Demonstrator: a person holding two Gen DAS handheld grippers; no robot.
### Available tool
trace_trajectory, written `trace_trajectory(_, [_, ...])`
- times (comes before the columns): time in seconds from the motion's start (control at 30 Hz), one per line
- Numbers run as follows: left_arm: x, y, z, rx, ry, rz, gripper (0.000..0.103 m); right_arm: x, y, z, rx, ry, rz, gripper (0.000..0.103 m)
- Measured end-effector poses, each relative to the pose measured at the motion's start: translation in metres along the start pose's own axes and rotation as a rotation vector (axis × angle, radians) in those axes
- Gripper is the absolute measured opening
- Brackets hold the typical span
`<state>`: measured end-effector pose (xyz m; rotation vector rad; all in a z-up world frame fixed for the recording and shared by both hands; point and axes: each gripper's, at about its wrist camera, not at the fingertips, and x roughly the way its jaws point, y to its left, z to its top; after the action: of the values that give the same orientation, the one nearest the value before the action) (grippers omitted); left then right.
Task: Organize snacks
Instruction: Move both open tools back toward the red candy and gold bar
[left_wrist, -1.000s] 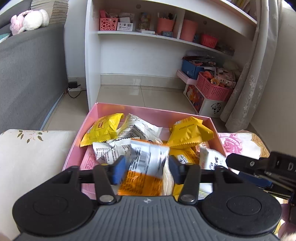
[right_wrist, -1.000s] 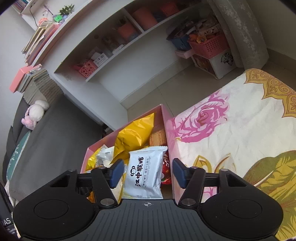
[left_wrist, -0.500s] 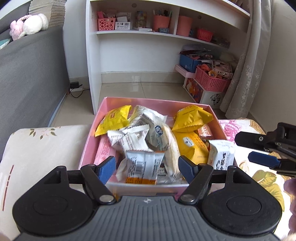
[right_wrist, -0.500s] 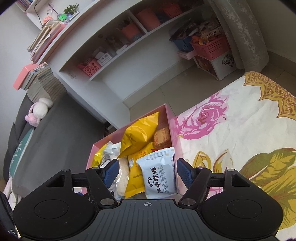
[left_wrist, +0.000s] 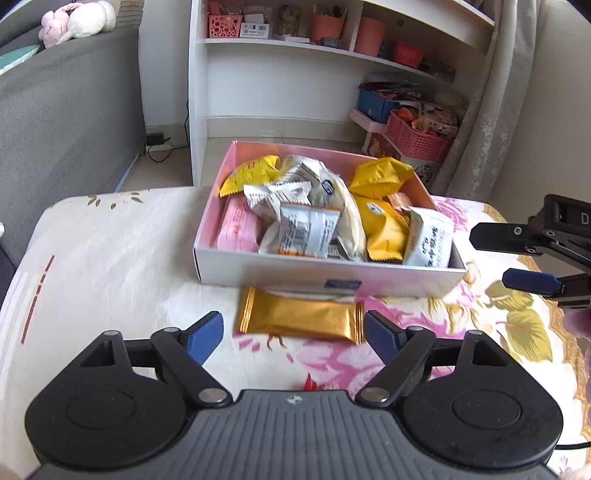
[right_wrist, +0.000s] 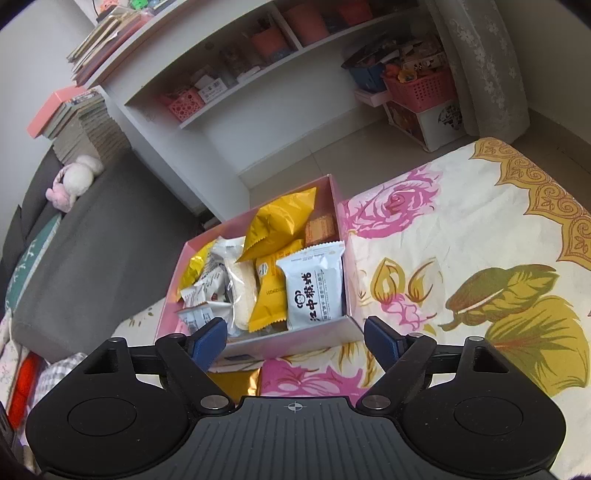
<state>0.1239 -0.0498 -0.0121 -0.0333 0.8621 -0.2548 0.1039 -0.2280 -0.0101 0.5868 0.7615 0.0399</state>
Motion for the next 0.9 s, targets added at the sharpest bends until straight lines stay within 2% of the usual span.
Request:
trace_trajectory(0.1, [-0.007,0.000,-0.010,0.013,-0.005,-0.012,0.090,-0.006,0.004,-0.009,-0.023,0.003,-0.015,0.091])
trace_trajectory(0.37, [-0.012,-0.009,-0.037,0.070,-0.012,-0.037,0.097,-0.012,0.005,-0.033,-0.054,0.019,-0.037,0.094])
trace_trajectory(0.5, [-0.009,-0.019,-0.050,0.128,-0.001,-0.045,0.097,-0.017,0.007,-0.045,-0.130,-0.012,-0.085,0.095])
trace_trajectory(0.6, [-0.006,-0.023,-0.055,0.145,0.009,-0.052,0.095,-0.020,0.010,-0.047,-0.183,-0.029,-0.088,0.095])
trace_trajectory(0.7, [-0.003,-0.025,-0.058,0.156,0.001,-0.043,0.093,-0.020,0.010,-0.047,-0.188,-0.032,-0.084,0.095])
trace_trajectory(0.9, [0.005,-0.025,-0.061,0.167,0.004,-0.017,0.084,-0.014,0.007,-0.048,-0.211,-0.029,-0.110,0.095])
